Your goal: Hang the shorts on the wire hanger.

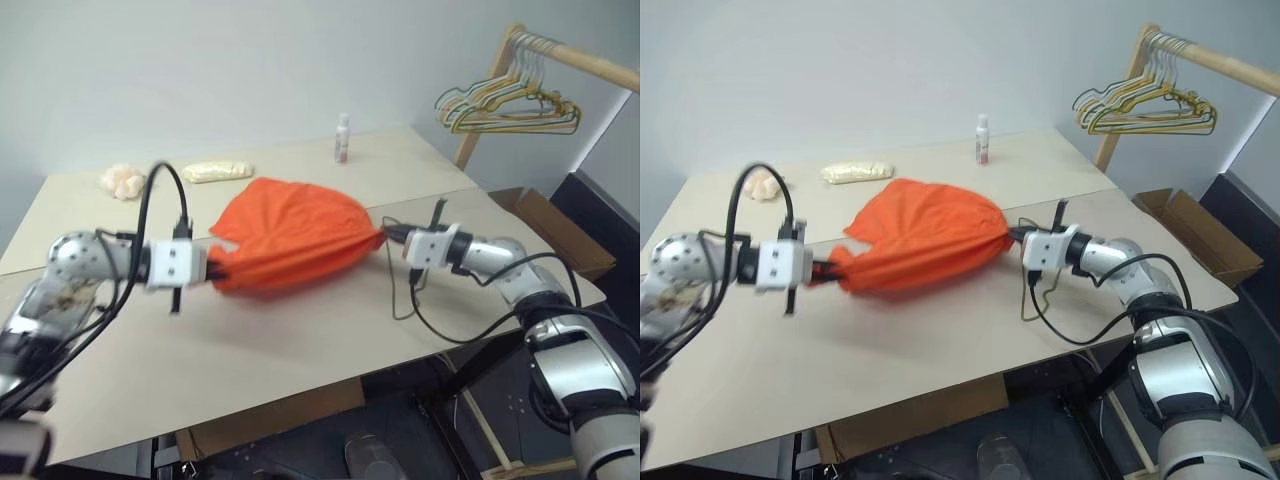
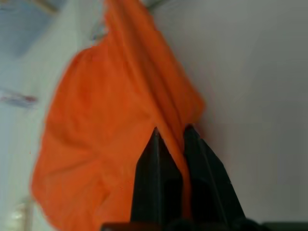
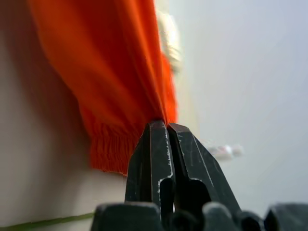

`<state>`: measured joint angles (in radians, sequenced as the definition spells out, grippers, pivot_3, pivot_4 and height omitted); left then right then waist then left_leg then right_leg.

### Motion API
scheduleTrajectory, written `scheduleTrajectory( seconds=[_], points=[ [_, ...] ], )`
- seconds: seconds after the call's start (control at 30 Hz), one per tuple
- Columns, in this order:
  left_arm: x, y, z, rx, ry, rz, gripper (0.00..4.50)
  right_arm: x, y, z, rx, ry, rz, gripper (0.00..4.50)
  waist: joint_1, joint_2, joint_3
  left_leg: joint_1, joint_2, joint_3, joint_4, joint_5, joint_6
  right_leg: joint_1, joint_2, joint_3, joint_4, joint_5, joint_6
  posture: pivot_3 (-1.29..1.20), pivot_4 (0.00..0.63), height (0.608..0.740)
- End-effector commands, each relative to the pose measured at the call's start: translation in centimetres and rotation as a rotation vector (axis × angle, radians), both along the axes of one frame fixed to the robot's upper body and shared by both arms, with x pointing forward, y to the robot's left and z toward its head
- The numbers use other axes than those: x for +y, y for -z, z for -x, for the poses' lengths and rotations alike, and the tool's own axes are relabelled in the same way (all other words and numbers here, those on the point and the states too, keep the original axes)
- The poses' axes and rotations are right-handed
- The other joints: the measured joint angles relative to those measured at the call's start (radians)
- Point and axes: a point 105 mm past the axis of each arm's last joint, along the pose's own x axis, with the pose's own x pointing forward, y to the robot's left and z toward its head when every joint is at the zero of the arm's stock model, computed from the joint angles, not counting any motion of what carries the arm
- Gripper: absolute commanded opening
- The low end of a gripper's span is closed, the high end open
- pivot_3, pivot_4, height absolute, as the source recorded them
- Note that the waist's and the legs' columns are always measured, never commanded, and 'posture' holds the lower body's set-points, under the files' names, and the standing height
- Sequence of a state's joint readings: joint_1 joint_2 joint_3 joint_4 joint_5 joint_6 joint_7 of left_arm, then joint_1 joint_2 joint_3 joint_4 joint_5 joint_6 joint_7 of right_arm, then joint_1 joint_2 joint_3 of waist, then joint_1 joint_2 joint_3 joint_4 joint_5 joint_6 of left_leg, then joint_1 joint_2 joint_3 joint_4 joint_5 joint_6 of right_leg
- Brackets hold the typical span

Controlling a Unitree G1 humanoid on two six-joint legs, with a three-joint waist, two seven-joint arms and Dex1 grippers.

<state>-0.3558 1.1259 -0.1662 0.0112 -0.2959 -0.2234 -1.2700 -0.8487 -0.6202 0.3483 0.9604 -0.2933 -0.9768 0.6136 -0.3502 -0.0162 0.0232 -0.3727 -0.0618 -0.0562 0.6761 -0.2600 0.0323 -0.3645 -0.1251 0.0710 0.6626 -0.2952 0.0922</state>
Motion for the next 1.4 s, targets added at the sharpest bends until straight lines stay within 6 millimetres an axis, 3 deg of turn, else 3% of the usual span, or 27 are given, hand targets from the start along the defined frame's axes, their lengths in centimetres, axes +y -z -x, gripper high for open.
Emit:
scheduleTrajectory(
  seconds=[0.03,0.17,0.33,0.53,0.83,0.87,0.97,1.13,1.33,1.4],
  points=[
    [0.9,-0.1,2.0,0.068,-0.033,-0.077,0.04,-2.2,0.6,0.4,0.015,0.03,0.087,0.0,0.013,0.002,0.001,0.005,0.0,0.0,0.0,-0.001,0.001,0.006,0.001,0.0,-0.002,0.0,0.0,-0.17,0.0,0.74],
    [0.7,1.8,3.5,0.112,-0.101,-0.122,0.04,-2.6,2.4,1.5,0.014,0.009,0.17,0.0,0.038,0.003,0.001,0.013,0.001,0.0,-0.001,-0.005,0.0,0.013,0.001,-0.001,-0.012,0.0,0.0,-0.19,0.0,0.74],
    [-1.0,3.7,6.6,0.222,-0.119,-0.117,0.04,-3.1,3.2,2.9,-0.021,-0.012,0.206,0.0,0.05,0.003,0.001,0.008,0.001,0.0,0.0,-0.007,-0.002,0.011,0.001,0.0,-0.013,0.0,0.0,-0.21,0.0,0.74],
    [-2.5,4.5,8.0,0.241,-0.173,-0.097,0.04,-3.7,3.4,4.9,-0.08,-0.023,0.191,0.0,0.064,0.005,0.001,0.009,0.003,0.0,0.0,-0.007,-0.002,0.012,0.002,0.0,-0.015,-0.001,0.0,-0.22,0.0,0.74],
    [-2.8,4.6,9.2,0.261,-0.149,-0.122,0.04,-3.7,4.6,9.0,-0.059,-0.073,0.208,0.0,0.069,0.006,0.001,0.009,0.004,0.002,0.0,-0.007,-0.003,0.013,0.003,0.0,-0.016,-0.001,-0.001,-0.23,0.0,0.74],
    [-2.8,4.6,9.3,0.266,-0.14,-0.121,0.22,-3.7,4.7,9.2,-0.058,-0.079,0.218,0.0,0.069,0.006,0.001,0.009,0.004,0.002,0.0,-0.008,-0.003,0.013,0.003,0.0,-0.016,-0.001,-0.001,-0.24,0.0,0.74],
    [-3.0,4.2,10.0,0.316,-0.105,-0.113,0.97,-3.7,5.0,10.1,-0.027,-0.084,0.227,0.77,0.074,0.007,0.001,0.009,0.004,0.002,0.0,-0.008,-0.003,0.013,0.003,0.0,-0.017,-0.001,-0.001,-0.24,0.0,0.74],
    [-2.4,2.5,9.9,0.335,-0.091,-0.049,2.58,-5.1,4.9,12.0,0.056,-0.026,0.23,2.51,0.092,0.007,0.001,0.008,0.005,0.002,0.0,-0.008,-0.002,0.013,0.003,0.0,-0.017,-0.001,-0.002,-0.23,0.0,0.74],
    [-3.0,-1.0,7.4,0.303,-0.16,0.235,4.47,-8.2,2.5,12.2,0.35,0.357,-0.05,4.48,0.129,0.008,0.001,0.006,0.006,0.003,0.002,-0.009,-0.001,0.014,0.003,-0.001,-0.019,-0.001,-0.002,-0.23,0.0,0.74],
    [-3.4,-2.1,6.1,0.287,-0.198,0.358,4.47,-9.0,1.8,11.6,0.449,0.506,-0.168,4.48,0.135,0.009,0.0,0.006,0.006,0.003,0.003,-0.009,-0.001,0.014,0.003,-0.001,-0.019,-0.001,-0.002,-0.23,0.0,0.74]
  ],
)
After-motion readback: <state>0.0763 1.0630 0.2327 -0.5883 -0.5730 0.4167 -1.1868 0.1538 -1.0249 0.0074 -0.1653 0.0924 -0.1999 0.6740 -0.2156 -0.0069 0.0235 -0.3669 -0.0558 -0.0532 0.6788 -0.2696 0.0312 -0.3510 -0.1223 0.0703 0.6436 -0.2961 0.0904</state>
